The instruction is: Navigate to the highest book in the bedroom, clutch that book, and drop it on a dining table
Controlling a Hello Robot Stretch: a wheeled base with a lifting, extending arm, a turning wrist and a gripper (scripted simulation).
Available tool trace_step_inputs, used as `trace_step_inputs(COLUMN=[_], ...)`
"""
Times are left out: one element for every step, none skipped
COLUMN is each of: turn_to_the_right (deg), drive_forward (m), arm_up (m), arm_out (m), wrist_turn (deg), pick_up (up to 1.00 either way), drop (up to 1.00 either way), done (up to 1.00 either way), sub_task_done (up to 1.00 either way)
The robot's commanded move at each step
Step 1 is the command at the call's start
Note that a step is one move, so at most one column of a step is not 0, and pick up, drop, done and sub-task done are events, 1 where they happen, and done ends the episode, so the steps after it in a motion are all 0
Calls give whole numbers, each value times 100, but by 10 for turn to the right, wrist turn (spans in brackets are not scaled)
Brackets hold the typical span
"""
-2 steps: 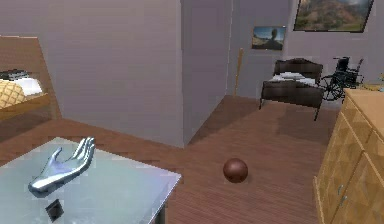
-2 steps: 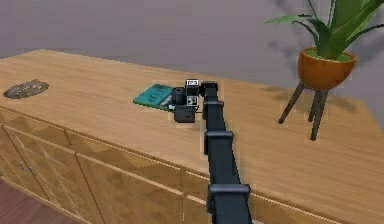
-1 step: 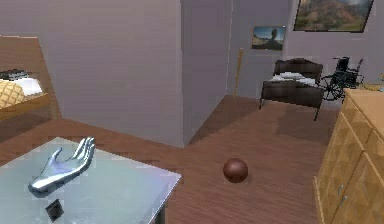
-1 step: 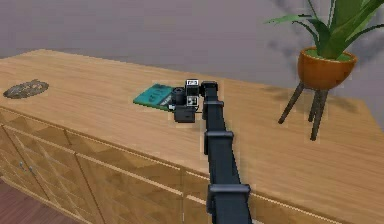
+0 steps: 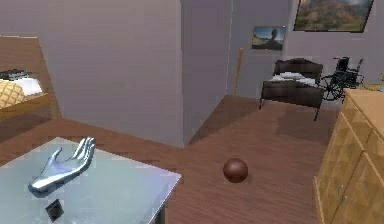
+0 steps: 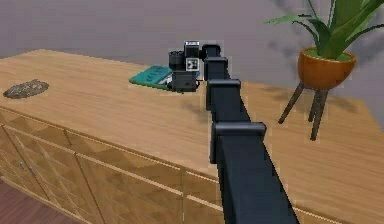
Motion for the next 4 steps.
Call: trace_step_inputs(turn_to_the_right=[0, 0, 0, 0], drive_forward=[0, 0, 0, 0], arm_up=[0, 0, 0, 0], arm_out=[0, 0, 0, -38], wrist_turn=[-450, -450, -390, 0], pick_up=[0, 0, 0, 0], drop=[0, 0, 0, 0], done=[0, 0, 0, 0], sub_task_done=[0, 0, 0, 0])
